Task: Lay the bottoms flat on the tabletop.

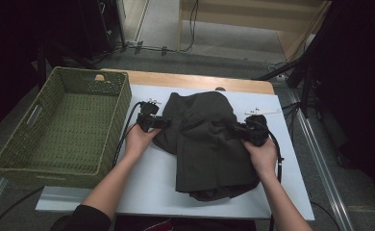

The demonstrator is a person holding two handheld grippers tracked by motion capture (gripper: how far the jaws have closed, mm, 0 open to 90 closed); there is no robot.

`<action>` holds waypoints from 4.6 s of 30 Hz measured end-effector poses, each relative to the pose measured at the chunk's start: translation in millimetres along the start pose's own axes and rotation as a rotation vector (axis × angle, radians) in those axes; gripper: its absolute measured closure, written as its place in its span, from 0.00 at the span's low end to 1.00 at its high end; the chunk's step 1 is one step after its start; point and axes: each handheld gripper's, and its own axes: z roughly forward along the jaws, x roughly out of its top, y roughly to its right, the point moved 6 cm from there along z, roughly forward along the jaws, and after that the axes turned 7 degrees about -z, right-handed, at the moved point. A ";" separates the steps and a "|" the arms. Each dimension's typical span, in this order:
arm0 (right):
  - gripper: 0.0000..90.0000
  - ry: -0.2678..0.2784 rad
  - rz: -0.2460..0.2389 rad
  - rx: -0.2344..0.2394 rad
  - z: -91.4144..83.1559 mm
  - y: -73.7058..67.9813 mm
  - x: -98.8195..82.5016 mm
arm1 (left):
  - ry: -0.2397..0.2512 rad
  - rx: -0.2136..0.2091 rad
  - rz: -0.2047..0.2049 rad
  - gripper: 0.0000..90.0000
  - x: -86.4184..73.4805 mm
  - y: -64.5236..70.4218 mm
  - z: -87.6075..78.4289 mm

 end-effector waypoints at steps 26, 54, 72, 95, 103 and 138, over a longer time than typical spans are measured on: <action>0.86 0.047 0.051 -0.121 -70.9 74.5 33.9 | 0.197 -0.065 -0.015 0.89 85.3 29.8 -93.8; 0.49 -0.024 0.060 -0.123 -40.3 75.8 -8.7 | 0.042 -0.124 0.077 0.43 36.6 46.4 -59.7; 0.49 -0.037 0.059 -0.120 -56.6 71.5 -42.8 | 0.011 -0.171 0.148 0.41 12.2 65.3 -61.5; 0.68 -0.143 0.111 -0.082 -35.9 61.4 -90.2 | 0.004 -0.173 0.161 0.41 5.5 66.1 -60.2; 0.95 -0.182 0.114 0.024 -49.9 40.5 -81.8 | 0.001 -0.173 0.168 0.41 4.2 67.7 -59.8; 0.95 -0.075 -0.109 0.090 -4.4 -87.9 -34.5 | 0.018 -0.232 0.190 0.41 4.8 92.4 -60.5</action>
